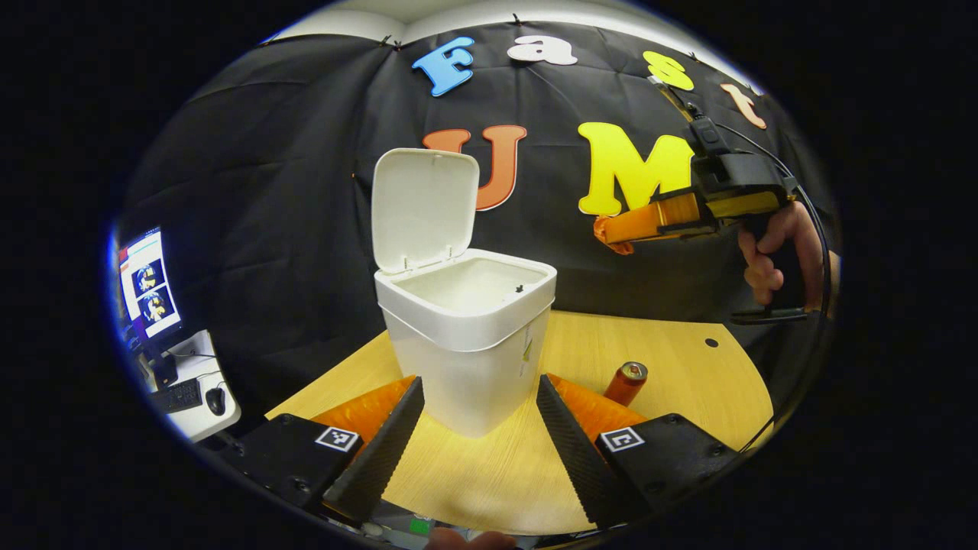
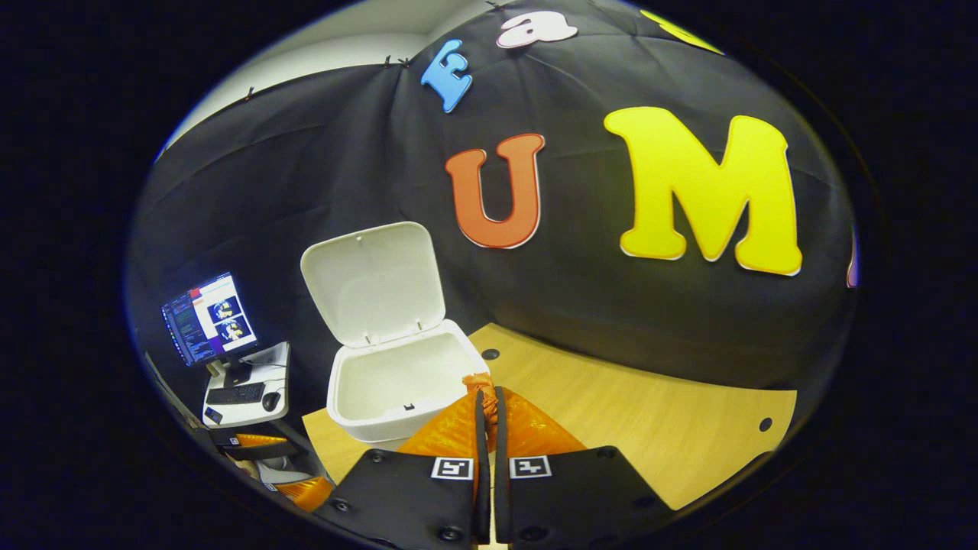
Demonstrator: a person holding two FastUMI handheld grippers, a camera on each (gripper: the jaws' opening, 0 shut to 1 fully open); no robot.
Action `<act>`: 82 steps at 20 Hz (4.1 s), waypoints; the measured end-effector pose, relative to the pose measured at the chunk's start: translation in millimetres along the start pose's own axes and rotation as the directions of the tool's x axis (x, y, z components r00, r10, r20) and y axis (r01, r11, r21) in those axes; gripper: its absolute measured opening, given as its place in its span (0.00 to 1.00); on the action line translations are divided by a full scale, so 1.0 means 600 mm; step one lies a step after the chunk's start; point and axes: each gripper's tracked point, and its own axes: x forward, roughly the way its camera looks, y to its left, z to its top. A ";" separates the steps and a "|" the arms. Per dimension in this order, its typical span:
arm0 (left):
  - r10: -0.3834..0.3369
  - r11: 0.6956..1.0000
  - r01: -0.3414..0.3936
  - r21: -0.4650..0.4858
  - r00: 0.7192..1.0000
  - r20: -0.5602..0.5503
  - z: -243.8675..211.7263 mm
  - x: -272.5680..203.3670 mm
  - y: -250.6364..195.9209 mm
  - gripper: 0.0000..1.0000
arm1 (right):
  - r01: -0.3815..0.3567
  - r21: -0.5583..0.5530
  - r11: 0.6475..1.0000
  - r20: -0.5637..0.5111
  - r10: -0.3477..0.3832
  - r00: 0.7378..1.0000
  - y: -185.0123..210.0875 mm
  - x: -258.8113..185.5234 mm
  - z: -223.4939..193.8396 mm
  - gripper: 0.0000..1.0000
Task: Press the lid of the desktop garbage bin to open it, pick up the crumpled paper on the desktop and throw it into the bin, then pick up the pop can on the desktop and drop it into the bin, and finally close the garbage bin lid.
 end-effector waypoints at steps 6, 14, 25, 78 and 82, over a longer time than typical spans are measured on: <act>0.073 0.997 -0.073 -0.022 0.997 0.002 -0.008 -0.014 0.057 0.98 | -0.076 -0.082 0.994 -0.036 0.073 0.997 0.096 0.092 -0.006 0.02; 0.127 0.992 -0.128 0.004 0.992 0.025 -0.007 -0.024 0.106 0.98 | -0.085 -0.128 0.988 -0.118 0.070 0.991 0.134 0.170 -0.057 0.08; 0.039 0.999 -0.040 0.029 0.999 0.028 -0.011 -0.011 0.083 0.98 | -0.066 -0.148 0.987 -0.136 0.046 0.990 0.127 0.178 -0.073 0.65; -0.479 0.843 0.479 0.245 0.876 -0.062 -0.259 0.316 -0.441 0.99 | 0.674 0.129 0.728 -0.189 -0.649 0.737 -0.410 -0.464 -0.401 0.92; -0.479 0.842 0.480 0.246 0.875 -0.068 -0.257 0.330 -0.441 0.98 | 0.672 0.134 0.729 -0.192 -0.646 0.739 -0.410 -0.460 -0.402 0.92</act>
